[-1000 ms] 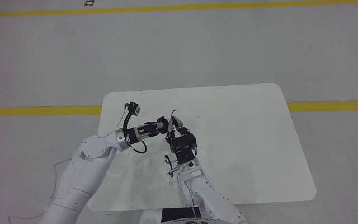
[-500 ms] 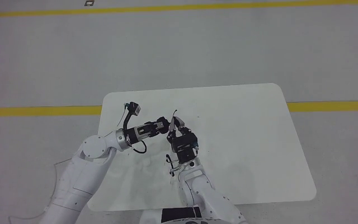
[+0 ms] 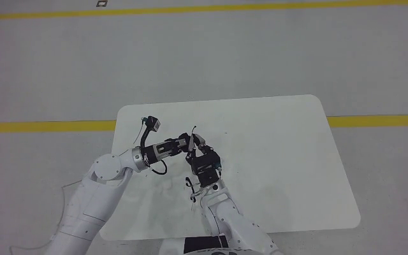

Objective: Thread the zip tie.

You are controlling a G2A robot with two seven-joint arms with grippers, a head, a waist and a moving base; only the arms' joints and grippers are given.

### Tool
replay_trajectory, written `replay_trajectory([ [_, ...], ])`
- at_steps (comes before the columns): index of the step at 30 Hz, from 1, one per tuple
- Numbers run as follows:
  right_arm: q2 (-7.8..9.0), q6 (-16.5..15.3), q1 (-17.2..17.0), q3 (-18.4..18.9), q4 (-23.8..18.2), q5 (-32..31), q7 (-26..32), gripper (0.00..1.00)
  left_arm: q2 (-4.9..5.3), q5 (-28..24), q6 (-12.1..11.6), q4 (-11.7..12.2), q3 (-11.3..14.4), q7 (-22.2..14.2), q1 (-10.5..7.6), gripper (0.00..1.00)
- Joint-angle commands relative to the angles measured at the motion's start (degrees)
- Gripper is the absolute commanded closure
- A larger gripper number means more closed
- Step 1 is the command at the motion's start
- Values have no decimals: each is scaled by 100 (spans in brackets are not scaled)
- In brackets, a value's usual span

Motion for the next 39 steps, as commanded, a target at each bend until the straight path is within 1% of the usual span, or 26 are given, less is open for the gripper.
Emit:
replay_trajectory([
  [1, -3, 0, -22, 31, -8, -26, 12, 100, 0, 0, 0, 0, 0, 0, 0, 100],
  [10, -23, 0, -97, 143, -29, -64, 57, 100, 0, 0, 0, 0, 0, 0, 0, 100],
  [18, -25, 0, -79, 158, 30, -52, 165, 100, 0, 0, 0, 0, 0, 0, 0, 100],
  [28, -19, 0, -46, 119, 52, -55, 236, 100, 0, 0, 0, 0, 0, 0, 0, 100],
  [31, -23, 0, -66, 103, -13, 10, 154, 100, 0, 0, 0, 0, 0, 0, 0, 100],
  [35, 8, -124, -50, 38, -43, 154, 83, 100, 0, 0, 0, 0, 0, 0, 0, 100],
  [39, 40, -111, -28, -1, -32, 141, 188, 100, 0, 0, 0, 0, 0, 0, 0, 100],
])
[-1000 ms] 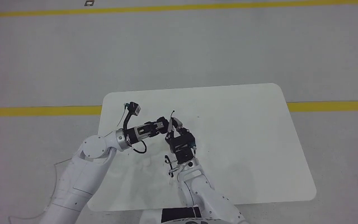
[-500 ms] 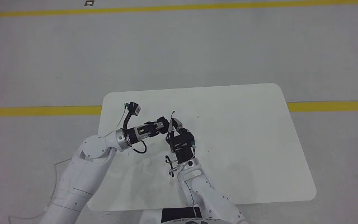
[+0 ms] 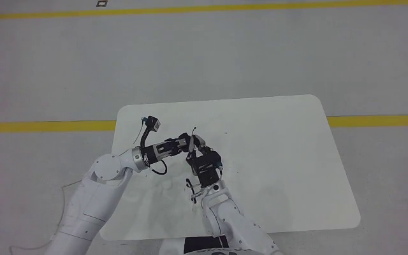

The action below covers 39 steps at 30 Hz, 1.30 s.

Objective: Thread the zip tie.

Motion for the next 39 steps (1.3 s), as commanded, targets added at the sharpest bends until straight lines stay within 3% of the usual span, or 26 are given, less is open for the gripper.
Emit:
replay_trajectory([
  [1, 12, 20, 17, -9, 24, 7, 54, 100, 0, 0, 0, 0, 0, 0, 0, 100],
  [19, 56, 121, 15, 37, 86, 154, -19, 100, 0, 0, 0, 0, 0, 0, 0, 100],
  [20, 60, 121, 18, 28, 83, 163, -24, 84, 0, 0, 0, 0, 0, 0, 0, 100],
  [21, 64, 121, 17, 23, 76, 164, -27, 53, 0, 0, 0, 0, 0, 0, 0, 100],
  [22, 71, 121, 6, 23, 56, 164, -45, 9, 0, 0, 0, 0, 0, 0, 0, 100],
  [23, 76, 121, -5, 25, 39, 160, -58, 0, 0, 0, 0, 0, 0, 0, 0, 100],
  [39, 317, 121, -574, 343, -270, -560, -920, 0, 0, 0, 0, 0, 0, 0, 0, 100],
])
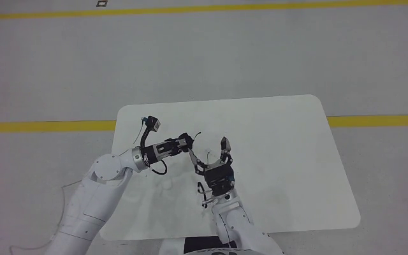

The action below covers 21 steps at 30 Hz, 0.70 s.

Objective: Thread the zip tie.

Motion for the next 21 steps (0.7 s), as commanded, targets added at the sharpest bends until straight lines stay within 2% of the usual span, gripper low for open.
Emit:
replay_trajectory([
  [1, 3, 0, -3, 0, -1, -10, -6, 0, 0, 0, 0, 0, 0, 0, 0, 100],
  [10, 3, 0, -3, 0, -1, -10, -6, 0, 0, 0, 0, 0, 0, 0, 0, 100],
  [11, 3, 0, -3, 0, -1, -10, -6, 0, -4, -26, 53, -13, 24, 67, 12, 100],
  [13, 36, 0, 64, 154, 91, -10, -86, 0, -9, -326, 213, -51, 70, -20, 47, 100],
  [17, 205, 0, 191, 386, 396, -10, -563, 0, 18, -1182, 607, 18, -48, -499, 55, 100],
  [19, 316, 0, 220, 478, 483, -10, -861, 0, 35, -1595, 788, 160, -140, -756, 35, 100],
  [21, 416, 0, 194, 528, 497, -10, -1063, 0, 49, -2075, 1005, 445, -255, -1043, -48, 100],
])
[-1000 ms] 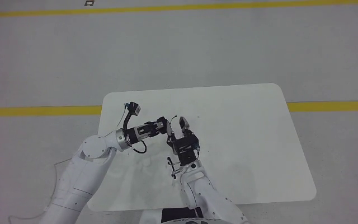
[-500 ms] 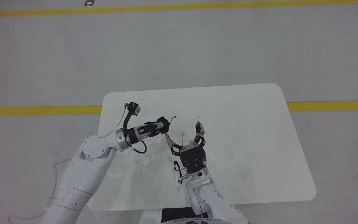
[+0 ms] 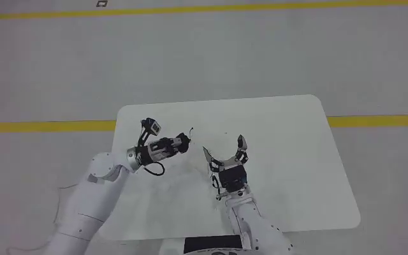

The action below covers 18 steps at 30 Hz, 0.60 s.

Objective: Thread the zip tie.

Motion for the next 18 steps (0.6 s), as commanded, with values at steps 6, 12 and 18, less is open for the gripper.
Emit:
replay_trajectory([
  [6, 338, 0, 95, -109, 123, 0, -343, 0, 24, -1082, 675, 793, -106, -996, -256, 100],
  [12, 536, 0, 355, -338, 294, 0, -481, 0, 17, -1043, 723, 962, -9, -1016, -360, 100],
  [18, 536, 0, 355, -338, 294, 0, -481, 0, 17, -1043, 723, 962, -9, -1016, -360, 100],
])
